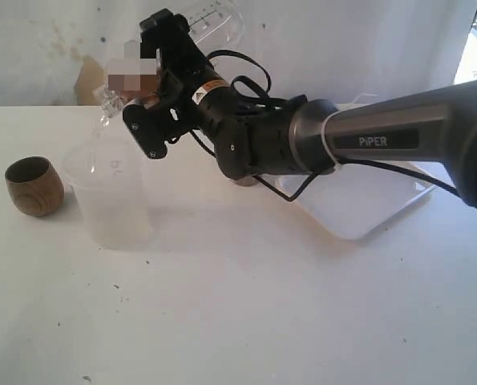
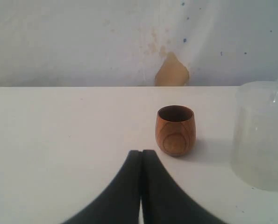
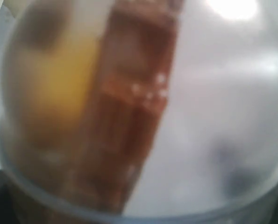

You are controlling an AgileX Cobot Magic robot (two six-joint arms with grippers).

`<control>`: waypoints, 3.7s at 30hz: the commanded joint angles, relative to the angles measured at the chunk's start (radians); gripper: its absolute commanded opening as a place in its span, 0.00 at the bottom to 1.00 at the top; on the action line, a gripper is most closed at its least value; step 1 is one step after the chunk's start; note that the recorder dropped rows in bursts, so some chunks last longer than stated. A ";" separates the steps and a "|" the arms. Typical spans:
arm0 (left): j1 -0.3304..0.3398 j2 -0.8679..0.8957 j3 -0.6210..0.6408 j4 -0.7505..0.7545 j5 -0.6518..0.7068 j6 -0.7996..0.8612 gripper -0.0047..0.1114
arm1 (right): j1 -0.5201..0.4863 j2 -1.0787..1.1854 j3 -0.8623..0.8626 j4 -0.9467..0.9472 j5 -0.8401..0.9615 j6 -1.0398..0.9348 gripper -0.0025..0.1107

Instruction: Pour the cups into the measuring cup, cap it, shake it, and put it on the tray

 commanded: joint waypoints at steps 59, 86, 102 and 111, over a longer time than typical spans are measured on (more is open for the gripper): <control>0.001 -0.004 0.005 -0.001 -0.008 0.000 0.04 | -0.063 -0.013 -0.016 -0.304 -0.109 -0.014 0.02; 0.001 -0.004 0.005 -0.001 -0.008 0.000 0.04 | -0.065 -0.013 -0.010 -0.236 -0.112 -0.013 0.02; 0.001 -0.004 0.005 -0.001 -0.008 0.000 0.04 | -0.065 -0.013 -0.010 -0.233 -0.106 0.012 0.02; 0.001 -0.004 0.005 -0.001 -0.008 0.000 0.04 | -0.065 -0.013 -0.010 -0.233 -0.091 0.011 0.02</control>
